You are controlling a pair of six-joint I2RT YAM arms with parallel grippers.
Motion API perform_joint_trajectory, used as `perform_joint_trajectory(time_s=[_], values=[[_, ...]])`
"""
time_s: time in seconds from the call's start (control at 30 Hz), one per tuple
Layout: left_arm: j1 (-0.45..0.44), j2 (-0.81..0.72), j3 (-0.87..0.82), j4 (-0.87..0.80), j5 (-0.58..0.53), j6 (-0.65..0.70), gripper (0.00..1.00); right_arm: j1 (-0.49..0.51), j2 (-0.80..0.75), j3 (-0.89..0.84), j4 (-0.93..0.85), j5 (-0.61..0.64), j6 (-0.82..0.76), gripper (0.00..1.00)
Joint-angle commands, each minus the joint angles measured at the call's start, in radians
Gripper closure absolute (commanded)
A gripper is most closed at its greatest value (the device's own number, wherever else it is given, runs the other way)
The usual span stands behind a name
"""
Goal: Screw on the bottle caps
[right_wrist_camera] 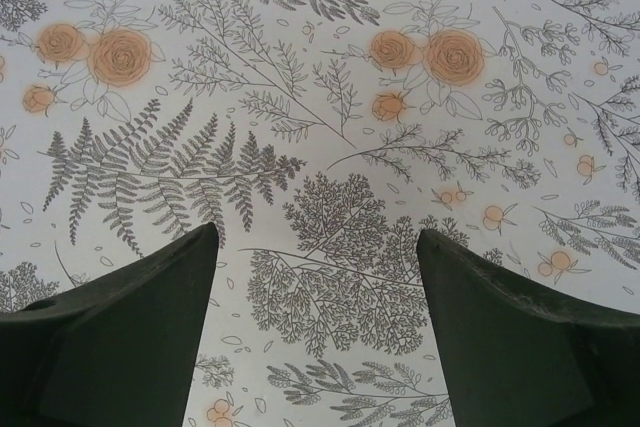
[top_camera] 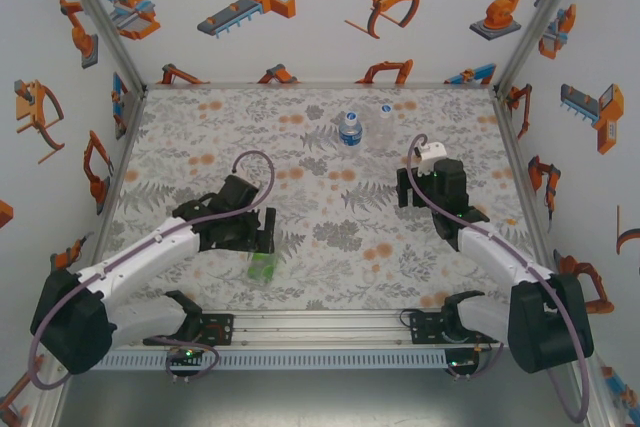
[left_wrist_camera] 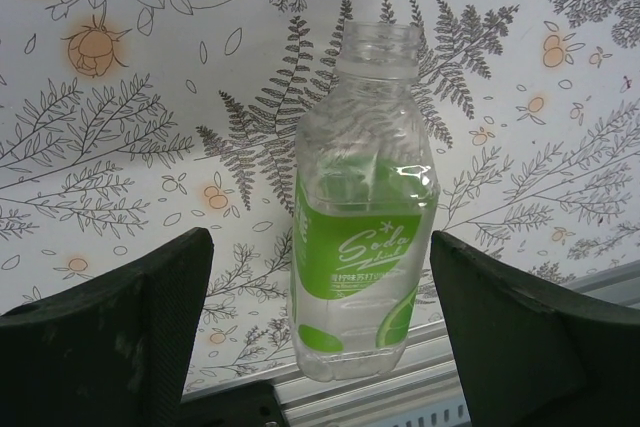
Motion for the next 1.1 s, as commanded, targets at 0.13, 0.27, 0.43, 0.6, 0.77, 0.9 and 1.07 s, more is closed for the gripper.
perform_joint_trajectory(time_s=[0.13,0.27,0.43,0.6,0.77,0.9,1.07], values=[[-0.056,0.042,-0.021,-0.004,-0.028,-0.061,0.22,-0.005,0.005,0.009,0.014,-0.009,-0.001,0.24],[-0.121,0.027,-0.05,-0.007,-0.089,-0.124,0.22,-0.003,0.001,0.008,0.014,-0.028,-0.006,0.24],[-0.209,0.024,-0.091,-0.004,-0.178,-0.204,0.24,-0.003,-0.01,-0.001,0.023,0.015,0.007,0.24],[-0.283,0.072,-0.111,0.003,-0.239,-0.258,0.3,-0.003,0.009,0.015,0.011,-0.005,0.002,0.24],[-0.327,0.192,-0.087,0.032,-0.276,-0.268,0.33,-0.004,0.02,0.026,0.003,-0.015,-0.001,0.24],[-0.349,0.265,-0.06,0.043,-0.284,-0.27,0.4,-0.003,0.014,0.019,0.006,-0.017,-0.003,0.24],[-0.361,0.26,-0.061,0.044,-0.292,-0.273,0.49,-0.003,0.014,0.019,0.007,-0.016,-0.003,0.24]])
